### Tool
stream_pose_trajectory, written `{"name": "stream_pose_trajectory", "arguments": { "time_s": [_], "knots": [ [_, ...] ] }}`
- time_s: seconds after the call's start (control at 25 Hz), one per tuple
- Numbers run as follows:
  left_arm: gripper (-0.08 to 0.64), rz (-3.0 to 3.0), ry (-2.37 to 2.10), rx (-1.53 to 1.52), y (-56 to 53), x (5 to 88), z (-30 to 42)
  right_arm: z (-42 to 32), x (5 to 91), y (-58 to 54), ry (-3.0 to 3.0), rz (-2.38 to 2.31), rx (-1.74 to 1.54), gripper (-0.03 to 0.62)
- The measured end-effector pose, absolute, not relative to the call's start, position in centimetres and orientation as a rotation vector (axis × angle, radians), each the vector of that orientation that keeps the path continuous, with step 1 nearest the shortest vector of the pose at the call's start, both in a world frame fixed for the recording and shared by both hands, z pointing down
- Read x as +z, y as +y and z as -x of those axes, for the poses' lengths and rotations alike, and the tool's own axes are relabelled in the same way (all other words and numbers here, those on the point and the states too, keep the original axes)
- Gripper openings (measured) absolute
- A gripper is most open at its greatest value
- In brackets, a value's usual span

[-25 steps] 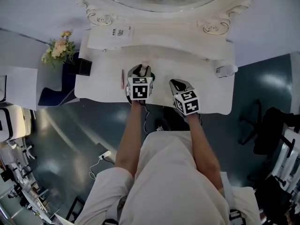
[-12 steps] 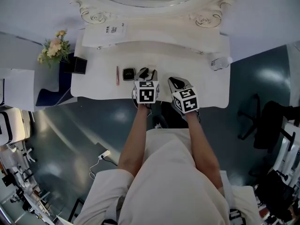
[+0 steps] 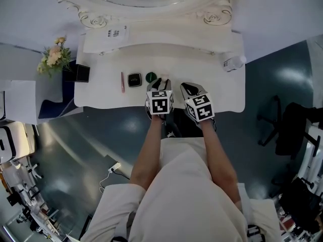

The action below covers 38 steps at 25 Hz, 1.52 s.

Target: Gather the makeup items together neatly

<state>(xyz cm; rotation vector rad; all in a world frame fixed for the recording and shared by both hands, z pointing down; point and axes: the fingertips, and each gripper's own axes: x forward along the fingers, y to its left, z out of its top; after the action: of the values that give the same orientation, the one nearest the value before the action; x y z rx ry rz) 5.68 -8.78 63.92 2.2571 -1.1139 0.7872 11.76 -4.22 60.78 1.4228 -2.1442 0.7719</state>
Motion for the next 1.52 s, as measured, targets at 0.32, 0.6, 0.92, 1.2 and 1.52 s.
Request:
{"name": "stream_pose_trajectory", "arguments": {
  "time_s": [0.32,0.6,0.92,1.2,1.52],
  "knots": [
    [0.146,-2.227,-1.085,0.768,-8.6,64.3,-6.4,-12.9,61.2,-3.7,-2.128,-1.439,0.781,0.046],
    [0.173,-2.213,-1.081,0.771,-8.8,64.8,-6.0,-12.8,61.1,-3.7,-2.129,-1.436,0.774,0.046],
    [0.235,-2.229,-1.077,0.801,-8.6,64.9,-5.7,-12.7,60.9,-3.7,-2.129,-1.444,0.765,0.046],
    [0.245,-2.249,-1.097,0.809,-8.5,64.1,-4.7,-12.2,60.5,-3.7,-2.135,-1.455,0.758,0.046],
    [0.245,-2.26,-1.136,0.787,-7.9,62.4,-2.5,-10.9,59.9,-3.4,-2.145,-1.465,0.754,0.046]
  ]
}}
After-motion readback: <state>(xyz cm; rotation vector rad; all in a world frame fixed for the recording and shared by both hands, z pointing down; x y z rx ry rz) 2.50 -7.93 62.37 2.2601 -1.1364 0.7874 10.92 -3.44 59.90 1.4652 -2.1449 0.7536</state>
